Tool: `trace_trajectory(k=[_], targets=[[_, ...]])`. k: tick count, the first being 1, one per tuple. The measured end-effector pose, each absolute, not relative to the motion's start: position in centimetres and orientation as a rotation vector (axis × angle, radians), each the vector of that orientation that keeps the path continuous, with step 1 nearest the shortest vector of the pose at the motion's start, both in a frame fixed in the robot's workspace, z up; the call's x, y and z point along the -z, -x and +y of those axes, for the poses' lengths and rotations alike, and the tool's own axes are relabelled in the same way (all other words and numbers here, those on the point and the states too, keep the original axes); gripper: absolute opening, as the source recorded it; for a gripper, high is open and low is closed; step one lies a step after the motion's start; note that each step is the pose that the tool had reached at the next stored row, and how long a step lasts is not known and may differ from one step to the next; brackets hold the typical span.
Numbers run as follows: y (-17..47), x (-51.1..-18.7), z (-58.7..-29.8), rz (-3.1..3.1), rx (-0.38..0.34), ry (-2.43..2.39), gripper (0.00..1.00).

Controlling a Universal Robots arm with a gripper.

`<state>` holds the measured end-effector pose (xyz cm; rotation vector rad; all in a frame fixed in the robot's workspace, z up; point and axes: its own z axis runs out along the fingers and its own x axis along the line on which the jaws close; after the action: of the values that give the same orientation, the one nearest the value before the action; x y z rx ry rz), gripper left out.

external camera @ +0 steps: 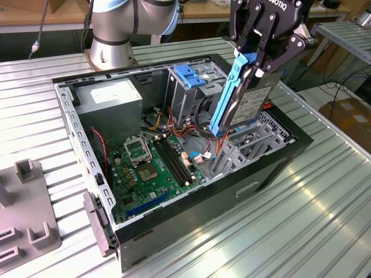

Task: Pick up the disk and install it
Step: 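Insert the disk into the insertion slot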

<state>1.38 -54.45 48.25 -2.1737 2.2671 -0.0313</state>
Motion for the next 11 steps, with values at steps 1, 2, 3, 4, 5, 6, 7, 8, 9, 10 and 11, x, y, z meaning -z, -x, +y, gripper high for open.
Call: trace_trajectory(k=[1, 2, 3, 4, 5, 6, 7, 8, 9, 10, 11], targets=[[-1.5, -48.2, -54.6, 2.267, 0.031, 2.174, 0.37], [-1.8, -48.1, -54.9, 2.267, 0.031, 2.174, 0.37], [-2.1, -48.0, -55.1, 2.267, 0.031, 2.174, 0.37], [-2.2, -48.0, -55.2, 2.267, 0.031, 2.174, 0.37], [-2.4, -47.9, -55.3, 2.268, 0.031, 2.174, 0.37], [-2.6, -47.8, -55.4, 2.268, 0.031, 2.173, 0.37], [-2.7, -47.7, -55.5, 2.269, 0.031, 2.172, 0.37], [-2.9, -47.7, -55.5, 2.269, 0.031, 2.172, 0.37], [-3.3, -47.5, -55.5, 2.271, 0.031, 2.171, 0.37], [-3.7, -47.4, -55.6, 2.271, 0.031, 2.170, 0.37], [-4.1, -47.4, -55.6, 2.271, 0.031, 2.170, 0.37]])
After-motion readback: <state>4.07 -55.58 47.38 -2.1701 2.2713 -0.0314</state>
